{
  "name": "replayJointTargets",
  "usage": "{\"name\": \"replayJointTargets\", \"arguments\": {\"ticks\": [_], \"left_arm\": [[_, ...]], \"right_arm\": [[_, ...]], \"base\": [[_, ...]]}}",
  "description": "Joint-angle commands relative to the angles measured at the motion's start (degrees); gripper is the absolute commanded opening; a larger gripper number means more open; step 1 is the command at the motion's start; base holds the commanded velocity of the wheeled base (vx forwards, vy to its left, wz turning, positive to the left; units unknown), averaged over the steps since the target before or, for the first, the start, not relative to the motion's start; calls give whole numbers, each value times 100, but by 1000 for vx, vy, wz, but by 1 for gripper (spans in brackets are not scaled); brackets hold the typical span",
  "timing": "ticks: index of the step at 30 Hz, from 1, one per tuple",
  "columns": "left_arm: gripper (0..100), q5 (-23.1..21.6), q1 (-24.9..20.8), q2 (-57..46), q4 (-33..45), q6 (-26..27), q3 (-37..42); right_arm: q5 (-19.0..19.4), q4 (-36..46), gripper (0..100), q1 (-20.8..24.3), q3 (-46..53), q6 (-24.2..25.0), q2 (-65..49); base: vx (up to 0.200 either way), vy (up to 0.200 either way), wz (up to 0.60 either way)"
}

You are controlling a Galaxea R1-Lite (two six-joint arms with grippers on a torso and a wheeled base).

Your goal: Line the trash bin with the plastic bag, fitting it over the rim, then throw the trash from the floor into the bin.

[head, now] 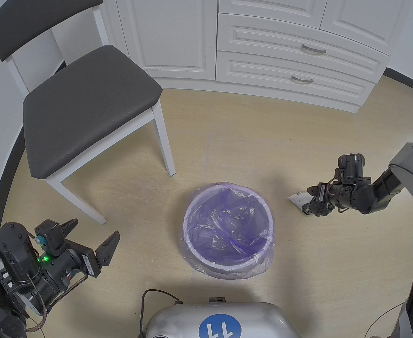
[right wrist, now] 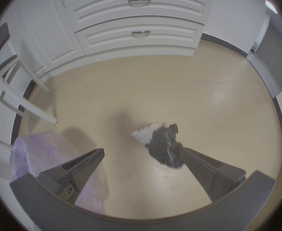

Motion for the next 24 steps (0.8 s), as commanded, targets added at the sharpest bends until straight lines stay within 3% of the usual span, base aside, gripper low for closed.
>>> {"name": "replayJointTargets", "arguments": {"ticks": [1,8,24], "left_arm": [[100,48,121,-127,15,152,75],[100,39,244,-92,7,161,84],[100,39,244,-153,-11,161,84]], "right_arm": [[-52,-553,100,-126,-880,324,1353],[-228,-1107,100,-276,-1065,262,1661],[-245,-1115,100,-408,-1258,271,1995]], "base": [[0,0,0],[0,0,0],[0,0,0]]}}
